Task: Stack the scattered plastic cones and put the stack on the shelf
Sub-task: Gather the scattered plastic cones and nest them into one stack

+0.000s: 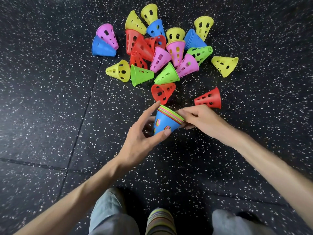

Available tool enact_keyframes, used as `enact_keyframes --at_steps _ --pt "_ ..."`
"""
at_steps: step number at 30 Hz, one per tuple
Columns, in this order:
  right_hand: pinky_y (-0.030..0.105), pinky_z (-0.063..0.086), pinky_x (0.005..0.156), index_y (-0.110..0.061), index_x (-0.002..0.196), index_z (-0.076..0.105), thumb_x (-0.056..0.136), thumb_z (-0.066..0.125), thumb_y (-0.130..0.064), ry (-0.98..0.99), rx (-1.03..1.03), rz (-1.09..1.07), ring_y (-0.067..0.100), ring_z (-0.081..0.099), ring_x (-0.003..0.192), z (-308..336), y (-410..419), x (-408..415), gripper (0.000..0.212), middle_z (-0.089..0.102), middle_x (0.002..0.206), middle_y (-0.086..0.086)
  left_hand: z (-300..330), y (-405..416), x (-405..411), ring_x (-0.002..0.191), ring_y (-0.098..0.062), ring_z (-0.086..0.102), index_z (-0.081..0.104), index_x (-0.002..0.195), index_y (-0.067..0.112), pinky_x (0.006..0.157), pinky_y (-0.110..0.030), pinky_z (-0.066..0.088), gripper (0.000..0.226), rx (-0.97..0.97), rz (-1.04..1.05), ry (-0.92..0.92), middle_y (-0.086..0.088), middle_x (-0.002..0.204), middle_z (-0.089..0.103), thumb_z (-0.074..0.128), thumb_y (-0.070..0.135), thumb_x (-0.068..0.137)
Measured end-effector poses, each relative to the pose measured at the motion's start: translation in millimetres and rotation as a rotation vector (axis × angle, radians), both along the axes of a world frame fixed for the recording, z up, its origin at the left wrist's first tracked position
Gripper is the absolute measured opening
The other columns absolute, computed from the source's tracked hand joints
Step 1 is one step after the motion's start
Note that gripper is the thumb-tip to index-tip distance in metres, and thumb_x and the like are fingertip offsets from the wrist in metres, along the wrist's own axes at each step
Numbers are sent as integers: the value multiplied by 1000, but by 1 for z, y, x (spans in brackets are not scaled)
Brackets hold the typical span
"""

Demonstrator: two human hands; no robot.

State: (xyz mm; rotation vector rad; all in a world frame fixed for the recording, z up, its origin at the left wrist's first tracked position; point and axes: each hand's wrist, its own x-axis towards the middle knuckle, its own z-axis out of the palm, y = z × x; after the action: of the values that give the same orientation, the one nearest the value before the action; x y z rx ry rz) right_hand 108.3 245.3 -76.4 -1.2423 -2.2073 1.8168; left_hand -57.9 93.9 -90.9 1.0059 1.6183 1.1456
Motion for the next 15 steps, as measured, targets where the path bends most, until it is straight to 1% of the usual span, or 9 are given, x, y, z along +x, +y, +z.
enact_keyframes --at_steps 1,3,4,6,7,9,10,12,15 --pt "33 61 84 -25 106 76 104 54 -29 29 -1 -25 6 71 88 4 -6 2 23 78 95 -4 5 -3 0 80 -6 57 43 151 42 75 -19 48 72 1 6 0 4 108 71 77 34 87" --pt "28 60 80 -30 110 73 101 60 -22 117 -26 -77 3 71 93 15 -18 6 18 77 103 -7 17 -9 2 82 -5 60 48 148 39 75 -18 49 68 17 17 -11 2 109 72 78 32 88" --pt "25 59 78 -31 112 71 99 63 -18 166 -48 -99 2 70 97 21 -24 8 21 77 106 -10 24 -12 4 85 -6 63 51 146 34 77 -19 50 65 36 23 -31 0 110 72 78 29 88" --pt "22 58 78 -34 117 67 94 68 -9 243 -42 -118 0 68 106 34 -37 10 33 75 111 -13 40 -16 5 89 -6 64 58 140 23 78 -20 51 58 88 42 -87 -2 111 73 80 22 86" --pt "19 56 79 -36 119 66 93 69 -5 266 -3 -118 -2 66 109 42 -42 10 41 74 113 -15 48 -18 5 88 -7 65 61 135 21 77 -21 52 55 110 48 -95 -2 110 73 82 20 85" --pt "10 50 84 -37 123 63 89 71 -2 301 102 -108 -7 62 113 65 -52 9 50 72 118 -19 68 -25 4 86 -8 66 64 128 25 76 -21 53 51 151 47 -69 0 106 75 84 22 81" --pt "9 48 87 -37 125 62 88 73 -4 316 154 -100 -8 61 115 80 -58 9 50 70 120 -22 80 -30 3 85 -7 67 65 126 25 75 -20 53 50 177 47 -57 1 104 75 83 23 79" --pt "10 47 90 -36 126 63 88 71 -19 348 240 -85 -6 62 115 113 -71 14 42 70 122 -23 107 -43 1 85 -7 68 64 123 23 75 -19 52 51 253 30 -35 1 103 75 84 23 76" --pt "8 49 80 -35 121 65 89 61 -34 357 260 -66 -6 67 104 172 -91 28 32 73 113 -20 152 -64 -2 88 -11 68 64 122 25 75 -25 55 54 338 -6 -2 -3 107 74 85 33 72"
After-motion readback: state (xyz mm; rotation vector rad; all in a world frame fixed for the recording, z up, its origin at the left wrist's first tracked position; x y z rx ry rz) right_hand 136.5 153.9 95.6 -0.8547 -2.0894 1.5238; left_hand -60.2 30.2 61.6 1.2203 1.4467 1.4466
